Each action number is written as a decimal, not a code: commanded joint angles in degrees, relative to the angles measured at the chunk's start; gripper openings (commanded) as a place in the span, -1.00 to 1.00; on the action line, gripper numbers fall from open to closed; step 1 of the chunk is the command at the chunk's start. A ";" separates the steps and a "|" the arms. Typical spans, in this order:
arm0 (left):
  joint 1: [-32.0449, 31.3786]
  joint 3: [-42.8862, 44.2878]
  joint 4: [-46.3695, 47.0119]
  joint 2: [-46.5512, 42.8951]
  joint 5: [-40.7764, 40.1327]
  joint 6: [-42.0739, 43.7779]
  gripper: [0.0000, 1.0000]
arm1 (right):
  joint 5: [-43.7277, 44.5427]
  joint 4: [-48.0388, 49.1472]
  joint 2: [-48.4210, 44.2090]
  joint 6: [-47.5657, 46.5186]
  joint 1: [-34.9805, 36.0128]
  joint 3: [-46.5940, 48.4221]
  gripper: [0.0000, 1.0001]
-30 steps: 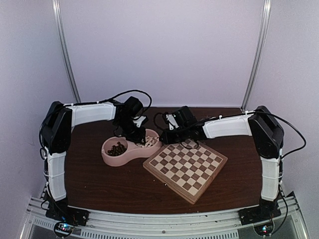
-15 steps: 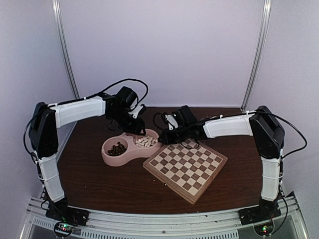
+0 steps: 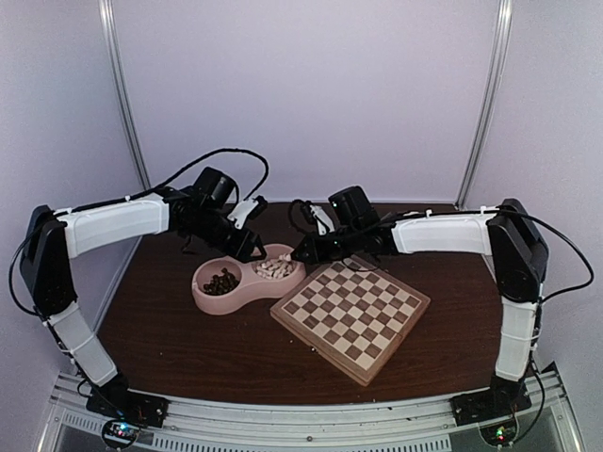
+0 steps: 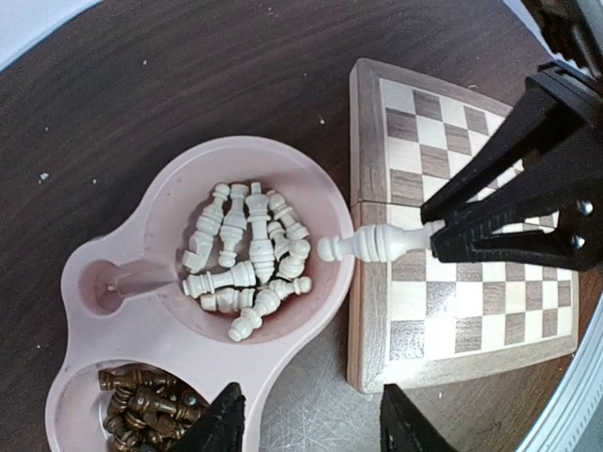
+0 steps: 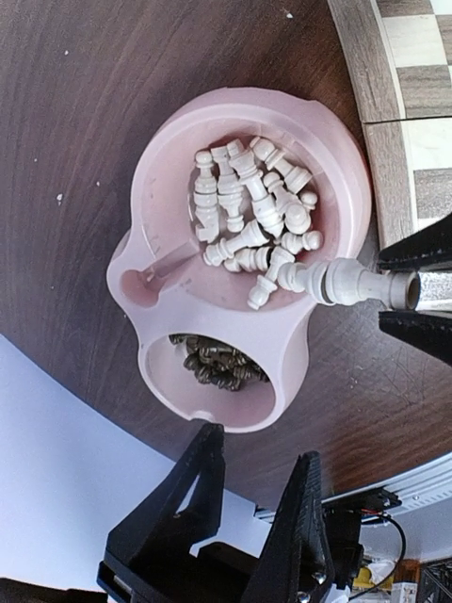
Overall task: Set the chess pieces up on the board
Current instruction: Pass from the right arm to the left
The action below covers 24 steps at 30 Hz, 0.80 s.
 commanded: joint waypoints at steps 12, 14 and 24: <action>1.30 -21.01 28.21 -14.90 12.60 12.27 0.95 | -9.25 -0.60 -10.35 1.20 0.56 -3.16 -1.00; 1.24 -21.87 29.74 -14.51 16.18 13.91 0.96 | -10.27 -0.92 -11.85 1.19 0.82 -4.55 -1.00; 1.21 -29.61 41.71 -16.26 32.06 28.31 0.57 | -13.94 -4.53 -20.93 -1.20 1.40 -11.97 -1.00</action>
